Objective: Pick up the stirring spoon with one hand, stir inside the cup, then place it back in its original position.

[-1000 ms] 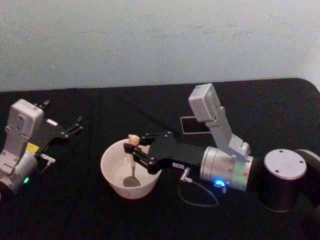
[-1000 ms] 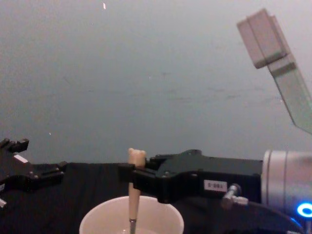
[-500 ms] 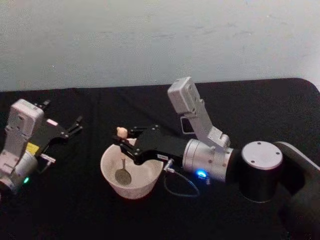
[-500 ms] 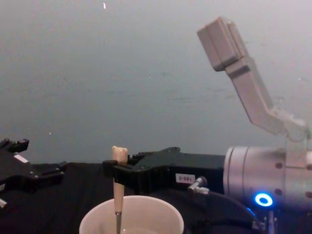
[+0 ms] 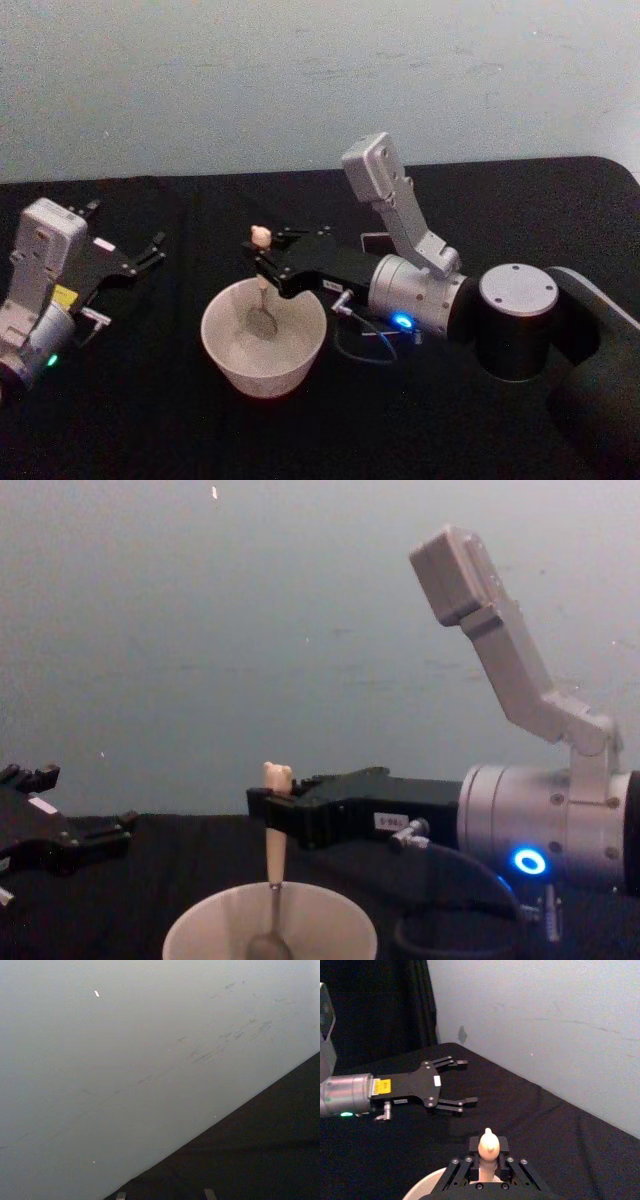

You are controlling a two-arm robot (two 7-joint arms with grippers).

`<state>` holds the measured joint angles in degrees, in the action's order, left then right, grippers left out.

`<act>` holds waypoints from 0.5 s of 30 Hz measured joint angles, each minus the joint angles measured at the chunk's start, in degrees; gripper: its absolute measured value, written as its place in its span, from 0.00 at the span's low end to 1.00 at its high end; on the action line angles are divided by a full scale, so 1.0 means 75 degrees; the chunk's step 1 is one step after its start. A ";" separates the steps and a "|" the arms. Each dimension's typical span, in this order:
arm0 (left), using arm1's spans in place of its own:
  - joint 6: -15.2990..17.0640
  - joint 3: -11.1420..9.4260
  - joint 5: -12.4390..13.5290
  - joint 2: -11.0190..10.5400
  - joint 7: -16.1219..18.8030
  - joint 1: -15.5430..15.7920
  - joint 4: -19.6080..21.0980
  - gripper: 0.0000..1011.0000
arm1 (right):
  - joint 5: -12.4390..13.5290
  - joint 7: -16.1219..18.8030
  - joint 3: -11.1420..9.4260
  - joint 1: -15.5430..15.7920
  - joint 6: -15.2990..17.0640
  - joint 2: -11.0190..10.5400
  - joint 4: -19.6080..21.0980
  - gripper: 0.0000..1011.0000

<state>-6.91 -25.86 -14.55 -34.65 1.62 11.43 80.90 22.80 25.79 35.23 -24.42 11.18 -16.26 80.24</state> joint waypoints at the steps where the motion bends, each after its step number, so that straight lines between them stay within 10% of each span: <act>1: 0.0000 0.0000 0.0000 0.0000 0.0000 0.0000 0.0000 0.99 | -0.0004 -0.0001 -0.0019 -0.0001 -0.0003 -0.0002 -0.0010 0.21; 15: 0.0000 0.0000 0.0000 0.0000 0.0000 0.0000 0.0000 0.99 | 0.0072 0.0232 -0.0320 0.0369 -0.0046 -0.0477 0.0439 0.21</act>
<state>-6.91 -25.86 -14.55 -34.65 1.62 11.43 80.90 23.34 27.53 32.83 -21.65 10.84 -19.83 83.53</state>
